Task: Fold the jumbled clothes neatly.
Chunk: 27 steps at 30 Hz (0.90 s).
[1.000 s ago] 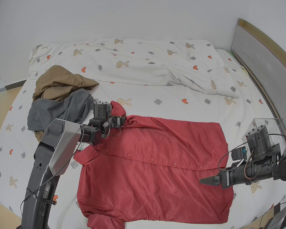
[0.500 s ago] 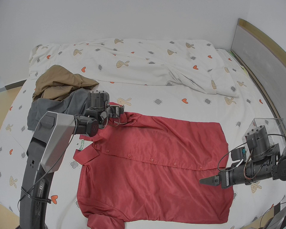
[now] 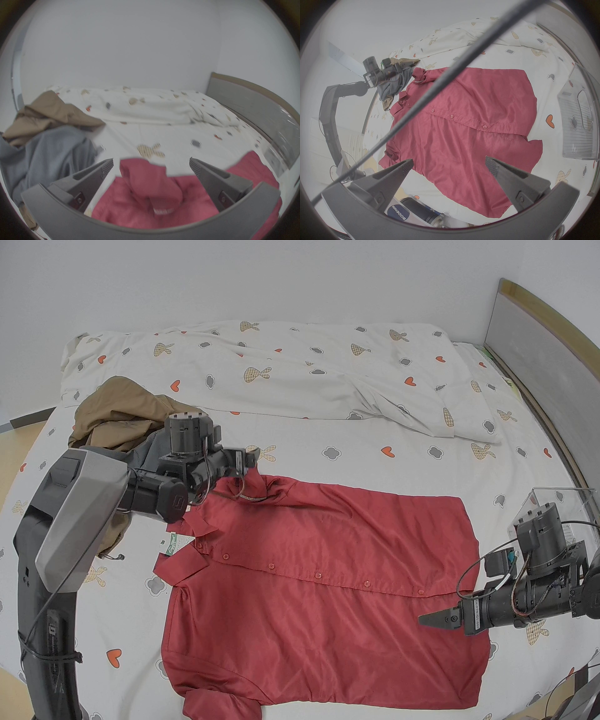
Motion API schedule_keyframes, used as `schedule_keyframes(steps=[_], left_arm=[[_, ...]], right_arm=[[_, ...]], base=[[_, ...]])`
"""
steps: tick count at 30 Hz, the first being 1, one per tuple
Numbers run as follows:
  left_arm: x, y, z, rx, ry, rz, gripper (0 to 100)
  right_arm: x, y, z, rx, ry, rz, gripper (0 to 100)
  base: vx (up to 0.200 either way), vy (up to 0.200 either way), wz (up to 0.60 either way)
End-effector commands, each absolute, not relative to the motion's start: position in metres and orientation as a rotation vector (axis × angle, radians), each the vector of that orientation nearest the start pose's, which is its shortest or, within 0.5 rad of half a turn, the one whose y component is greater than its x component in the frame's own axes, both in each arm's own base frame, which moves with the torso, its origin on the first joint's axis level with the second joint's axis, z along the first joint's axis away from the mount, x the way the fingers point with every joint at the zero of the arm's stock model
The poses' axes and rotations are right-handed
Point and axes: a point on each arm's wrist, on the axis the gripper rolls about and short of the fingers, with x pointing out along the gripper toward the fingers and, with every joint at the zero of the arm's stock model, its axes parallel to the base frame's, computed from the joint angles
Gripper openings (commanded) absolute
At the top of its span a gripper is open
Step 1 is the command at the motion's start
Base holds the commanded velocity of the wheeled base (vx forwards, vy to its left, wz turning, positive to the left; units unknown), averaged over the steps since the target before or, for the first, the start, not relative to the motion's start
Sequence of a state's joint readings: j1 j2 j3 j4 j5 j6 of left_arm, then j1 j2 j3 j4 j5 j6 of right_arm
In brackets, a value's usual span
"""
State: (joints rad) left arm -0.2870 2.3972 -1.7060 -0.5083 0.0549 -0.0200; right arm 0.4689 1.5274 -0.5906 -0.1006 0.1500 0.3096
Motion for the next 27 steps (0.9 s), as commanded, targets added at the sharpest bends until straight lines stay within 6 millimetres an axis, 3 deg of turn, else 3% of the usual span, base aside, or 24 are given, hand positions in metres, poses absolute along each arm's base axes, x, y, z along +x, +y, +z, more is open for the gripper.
schedule_keyframes(steps=[1,5,9,15,20,27], left_arm=[[0.404,-0.114,0.1,0.014,0.439,-0.534,100],[0.395,-0.094,0.081,0.033,0.534,-0.678,100],[0.394,-0.09,0.077,-0.037,0.555,-0.848,100],[0.412,-0.093,0.055,0.015,0.542,-0.875,100],[0.421,-0.097,0.051,0.024,0.529,-0.881,100],[0.451,-0.104,0.04,0.04,0.48,-0.878,100]], right_arm=[[0.194,0.102,0.128,0.147,0.92,0.448,100],[0.195,0.103,0.128,0.145,0.919,0.451,100],[0.195,0.103,0.127,0.148,0.92,0.448,100],[0.194,0.102,0.128,0.149,0.917,0.448,100],[0.194,0.103,0.128,0.147,0.92,0.448,100],[0.194,0.103,0.127,0.147,0.92,0.45,100]], base=[[0.0,0.0,0.0],[0.0,0.0,0.0],[0.0,0.0,0.0],[0.0,0.0,0.0],[0.0,0.0,0.0],[0.0,0.0,0.0]])
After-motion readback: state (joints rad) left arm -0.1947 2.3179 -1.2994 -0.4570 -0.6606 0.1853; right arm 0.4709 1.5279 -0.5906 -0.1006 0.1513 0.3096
